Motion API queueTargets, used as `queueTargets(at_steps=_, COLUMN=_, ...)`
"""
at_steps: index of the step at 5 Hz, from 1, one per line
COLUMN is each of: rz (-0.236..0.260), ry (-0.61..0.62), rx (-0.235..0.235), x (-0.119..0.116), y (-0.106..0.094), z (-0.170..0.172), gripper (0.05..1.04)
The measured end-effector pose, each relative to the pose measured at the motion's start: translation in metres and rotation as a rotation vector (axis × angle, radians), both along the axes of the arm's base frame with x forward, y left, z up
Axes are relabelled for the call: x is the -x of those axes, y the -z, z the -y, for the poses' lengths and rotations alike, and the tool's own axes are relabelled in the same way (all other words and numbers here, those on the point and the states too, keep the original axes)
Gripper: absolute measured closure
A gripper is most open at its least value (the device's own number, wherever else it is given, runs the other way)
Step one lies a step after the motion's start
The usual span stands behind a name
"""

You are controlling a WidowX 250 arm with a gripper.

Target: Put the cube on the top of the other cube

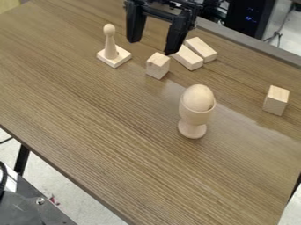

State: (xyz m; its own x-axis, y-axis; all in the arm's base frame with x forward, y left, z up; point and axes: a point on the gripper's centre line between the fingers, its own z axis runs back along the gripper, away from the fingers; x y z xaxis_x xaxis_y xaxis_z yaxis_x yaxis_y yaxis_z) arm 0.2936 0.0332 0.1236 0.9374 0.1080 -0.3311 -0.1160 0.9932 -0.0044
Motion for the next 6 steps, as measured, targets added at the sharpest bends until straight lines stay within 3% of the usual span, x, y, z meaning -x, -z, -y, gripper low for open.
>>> queueTargets(at_steps=1, rz=-0.040, ry=0.002, rx=0.005, x=0.002, y=0.010, z=0.001, gripper=0.083)
queueTargets(at_steps=3, rz=-0.024, ry=0.069, rx=-0.003, x=0.004, y=0.027, z=-0.003, gripper=0.083)
queueTargets(at_steps=6, rz=0.102, ry=0.063, rx=-0.046, x=-0.007, y=0.049, z=-0.019, gripper=0.083)
